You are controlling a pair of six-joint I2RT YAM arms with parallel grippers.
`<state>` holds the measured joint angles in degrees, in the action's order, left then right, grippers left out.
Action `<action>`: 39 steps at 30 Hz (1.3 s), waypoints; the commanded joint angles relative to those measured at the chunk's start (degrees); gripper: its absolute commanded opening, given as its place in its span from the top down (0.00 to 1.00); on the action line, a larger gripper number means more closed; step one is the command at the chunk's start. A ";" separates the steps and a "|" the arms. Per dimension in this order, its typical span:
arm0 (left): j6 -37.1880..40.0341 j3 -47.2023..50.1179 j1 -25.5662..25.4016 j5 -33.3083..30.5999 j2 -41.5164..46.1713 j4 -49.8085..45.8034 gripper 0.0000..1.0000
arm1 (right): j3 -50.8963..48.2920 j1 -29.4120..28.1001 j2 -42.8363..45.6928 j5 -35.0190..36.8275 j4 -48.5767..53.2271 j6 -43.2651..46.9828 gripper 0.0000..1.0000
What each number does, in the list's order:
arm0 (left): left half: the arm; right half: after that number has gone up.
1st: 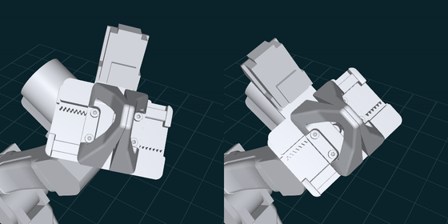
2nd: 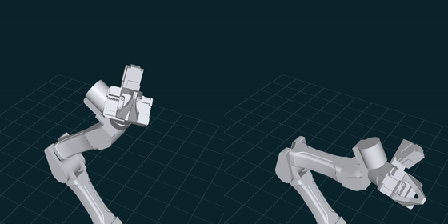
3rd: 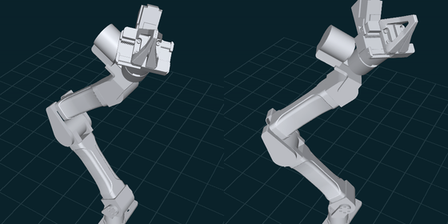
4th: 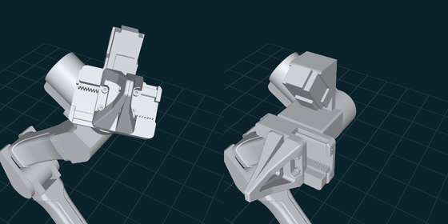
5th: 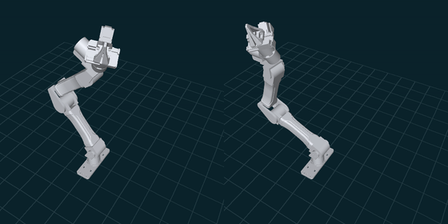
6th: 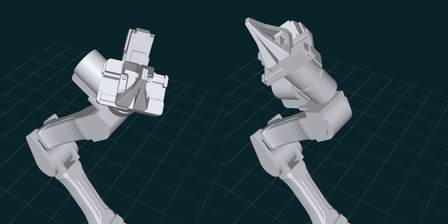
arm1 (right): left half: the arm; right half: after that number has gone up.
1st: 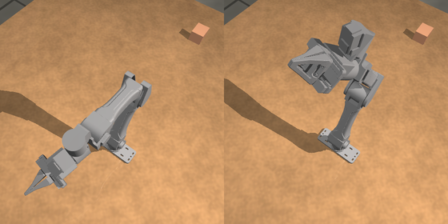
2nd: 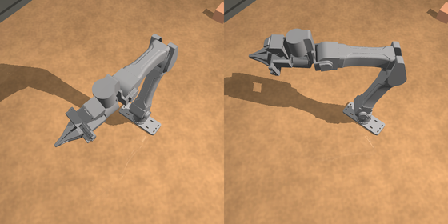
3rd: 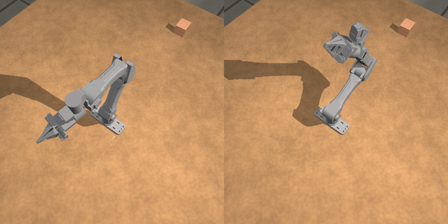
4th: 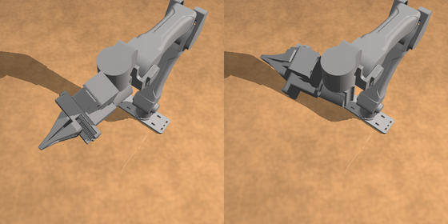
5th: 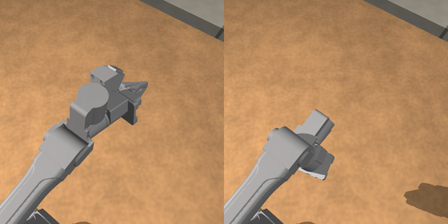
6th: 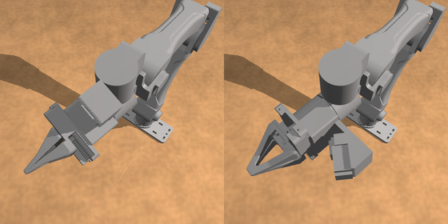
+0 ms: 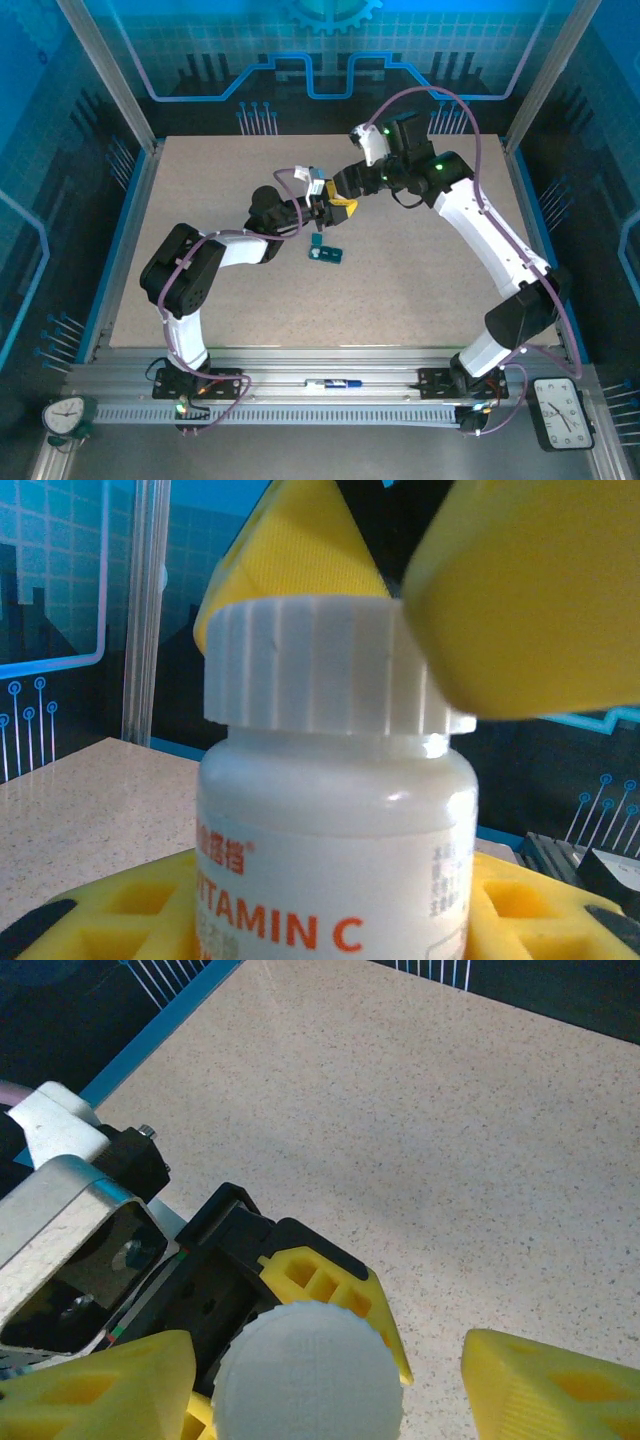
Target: Sort the pills into containers
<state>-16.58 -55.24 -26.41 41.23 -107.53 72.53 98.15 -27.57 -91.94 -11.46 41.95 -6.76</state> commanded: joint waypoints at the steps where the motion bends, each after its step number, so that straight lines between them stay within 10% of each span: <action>1: 0.16 -1.36 -0.16 -0.28 2.07 2.30 1.00 | 2.05 0.94 -0.78 -1.77 1.20 0.44 0.34; 12: -0.08 -1.44 -0.18 -0.39 2.23 2.65 1.00 | -4.16 0.58 1.35 0.68 -3.22 -7.53 0.65; 21: -0.12 -1.40 -0.27 -1.04 1.88 2.01 1.00 | -18.32 -5.49 6.90 12.97 -15.41 -22.43 0.64; 39: 0.13 -2.78 -0.82 -0.80 1.07 0.59 1.00 | -14.93 -4.52 7.66 11.70 -11.74 -21.51 0.40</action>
<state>-16.60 -56.16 -26.87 41.47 -107.53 68.99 81.08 -32.21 -84.27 1.04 26.48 -27.31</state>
